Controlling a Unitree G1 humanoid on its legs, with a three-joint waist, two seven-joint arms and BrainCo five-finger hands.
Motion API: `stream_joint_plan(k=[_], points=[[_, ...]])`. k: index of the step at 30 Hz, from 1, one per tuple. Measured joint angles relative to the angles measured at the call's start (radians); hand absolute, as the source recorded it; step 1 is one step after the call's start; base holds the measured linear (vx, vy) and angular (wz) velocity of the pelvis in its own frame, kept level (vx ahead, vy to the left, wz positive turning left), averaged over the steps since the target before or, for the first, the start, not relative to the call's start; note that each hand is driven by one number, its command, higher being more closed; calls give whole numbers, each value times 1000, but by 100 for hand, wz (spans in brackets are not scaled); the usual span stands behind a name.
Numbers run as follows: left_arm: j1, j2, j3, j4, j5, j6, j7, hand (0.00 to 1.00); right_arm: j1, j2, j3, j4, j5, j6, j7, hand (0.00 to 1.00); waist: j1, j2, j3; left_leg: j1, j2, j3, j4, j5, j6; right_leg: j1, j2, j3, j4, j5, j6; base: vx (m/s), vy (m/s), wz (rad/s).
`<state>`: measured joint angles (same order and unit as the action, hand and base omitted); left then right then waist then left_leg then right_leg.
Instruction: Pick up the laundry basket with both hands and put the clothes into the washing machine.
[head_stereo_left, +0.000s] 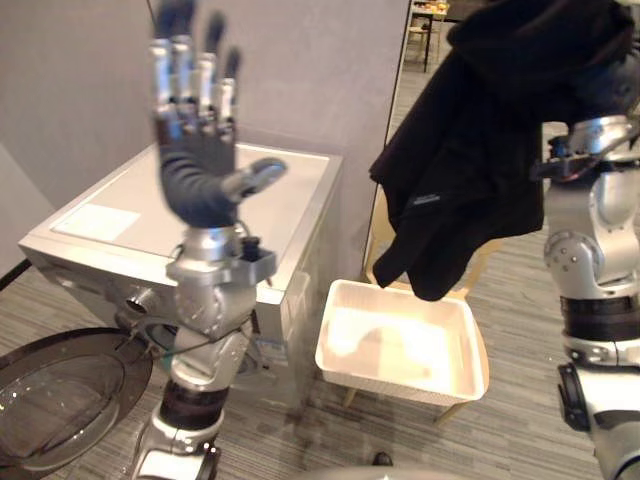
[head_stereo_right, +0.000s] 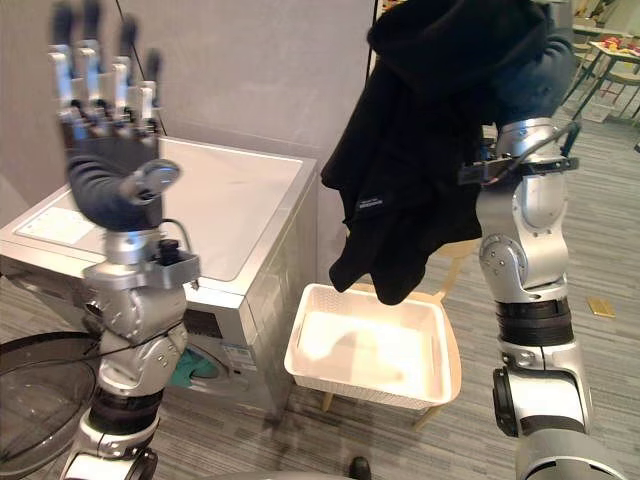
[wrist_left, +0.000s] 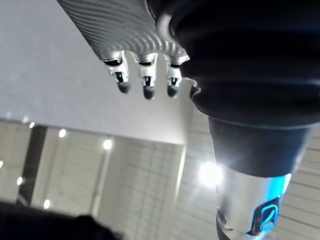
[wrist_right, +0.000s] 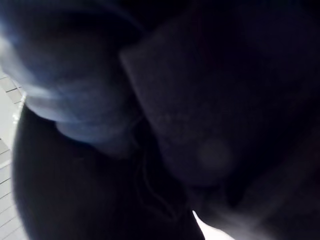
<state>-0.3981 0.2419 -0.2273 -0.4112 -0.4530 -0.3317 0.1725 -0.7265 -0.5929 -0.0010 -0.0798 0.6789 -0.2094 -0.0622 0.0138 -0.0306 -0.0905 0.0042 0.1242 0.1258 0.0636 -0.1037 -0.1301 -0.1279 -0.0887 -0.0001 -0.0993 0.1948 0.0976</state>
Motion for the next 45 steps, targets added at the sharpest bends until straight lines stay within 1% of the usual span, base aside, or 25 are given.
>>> stream_joint_plan(k=[2, 4, 5, 7, 8, 12, 14, 16, 23, 26, 29, 33, 35, 36, 39, 42, 43, 45], points=[[-39, 0, -56, 63, -53, 7, -18, 0, -19, 0, 25, 6, 0, 0, 1, 100, -1, 1, 1, 3, 0, 4, -3, 0, 0, 0, 0, 3, 0, 0, 0, -16, -3, -7], [-99, 2, -143, 177, -98, 27, -36, 0, -44, 1, 47, 24, 1, 0, 0, 100, -3, 3, 2, 8, -1, 8, -10, 0, 0, 0, 0, 5, 0, 0, 0, -17, -3, -4], [-129, 3, -184, 230, -115, 46, -47, 0, -59, 5, 56, 27, 1, 1, 0, 100, -4, 5, 3, 8, -1, 10, -12, 1, 0, -2, 0, 6, 0, 0, 0, -14, -4, -3], [-156, 1, -213, 277, -139, 64, -63, 0, -69, 15, 59, 27, 6, 1, 0, 100, -6, 7, 5, 8, -1, 11, -12, 1, 0, -3, 1, 7, 0, 0, 0, 0, 0, 0], [-191, 1, -250, 335, -167, 76, -71, 0, -73, 28, 60, 27, 20, 1, -1, 100, -13, 7, 6, 9, 0, 11, -14, 0, 0, -4, 1, 7, 0, 0, 0, 0, 0, 0], [-283, 17, -319, 459, -224, 110, -86, 0, -74, 30, 115, 27, 28, 4, -1, 100, -36, 2, 9, 10, 0, 12, -22, 0, 0, -6, 2, 7, -1, 0, 0, 0, 0, 0], [-345, 20, -359, 530, -248, 132, -90, 0, -74, 30, 128, 27, 37, 21, 0, 100, -52, -1, 12, 11, 0, 13, -25, 0, 0, -7, 2, 7, -1, 0, 0, 0, 0, 0], [-386, 20, -377, 576, -262, 140, -103, 0, -79, 30, 138, 27, 46, 22, -1, 100, -54, -3, 17, 13, 0, 14, -27, 0, 0, -7, 2, 8, -1, 0, 0, -4, -2, -2], [-496, 25, -444, 662, -284, 171, -104, 0, -114, 40, 171, 27, 72, 24, 1, 100, -60, -15, 40, 26, 0, 20, -29, 0, 1, -3, 6, 26, -2, 2, -2, -26, -6, -6], [-517, 17, -449, 693, -287, 172, -104, 0, -126, 46, 178, 30, 79, 26, 1, 100, -66, -16, 42, 27, 0, 25, -28, 0, 1, -4, 6, 30, -1, 3, -3, -20, -5, -2], [-577, 17, -473, 724, -304, 175, -102, 0, -151, 80, 178, 39, 92, 33, 2, 100, -79, -15, 44, 27, 1, 26, -28, 0, 1, -4, 7, 31, -1, 4, -4, 0, 0, 0], [-618, 8, -476, 736, -307, 176, -98, 0, -170, 94, 180, 39, 109, 34, 3, 100, -85, -13, 48, 27, 1, 31, -27, -1, 2, -6, 9, 36, -1, 4, -4, -9, -4, -2], [-633, 4, -476, 736, -326, 176, -93, 0, -175, 99, 183, 39, 112, 34, 3, 100, -86, -12, 48, 27, 2, 42, -27, -2, 2, -10, 11, 42, -1, 5, -5, -15, -9, -9], [-642, 1, -477, 736, -331, 176, -84, 100, -178, 100, 183, 39, 116, 34, 3, 100, -86, -12, 48, 27, 3, 43, -27, -2, 2, -12, 12, 47, 0, 6, -5, -15, -11, -12], [-663, -4, -475, 739, -363, 176, -63, 100, -183, 117, 184, 39, 121, 34, 3, 100, -87, -11, 49, 29, 3, 49, -27, -3, 2, -15, 14, 56, 0, 7, -5, -17, -12, -9], [-683, -11, -468, 739, -372, 175, -50, 100, -184, 118, 186, 39, 134, 34, 9, 100, -87, -11, 49, 31, 3, 53, -27, -4, 3, -14, 14, 58, 0, 8, -4, -14, -6, -3], [-687, -14, -462, 739, -373, 173, -37, 100, -184, 121, 186, 39, 135, 34, 10, 100, -87, -11, 49, 33, 3, 55, -27, -4, 3, -14, 15, 60, 0, 8, -4, -17, -7, -4], [-690, -22, -445, 739, -380, 171, -36, 100, -184, 138, 186, 39, 135, 34, 12, 100, -88, -11, 49, 34, 3, 62, -27, -4, 3, -14, 15, 62, 0, 8, -4, -22, -8, -4]])
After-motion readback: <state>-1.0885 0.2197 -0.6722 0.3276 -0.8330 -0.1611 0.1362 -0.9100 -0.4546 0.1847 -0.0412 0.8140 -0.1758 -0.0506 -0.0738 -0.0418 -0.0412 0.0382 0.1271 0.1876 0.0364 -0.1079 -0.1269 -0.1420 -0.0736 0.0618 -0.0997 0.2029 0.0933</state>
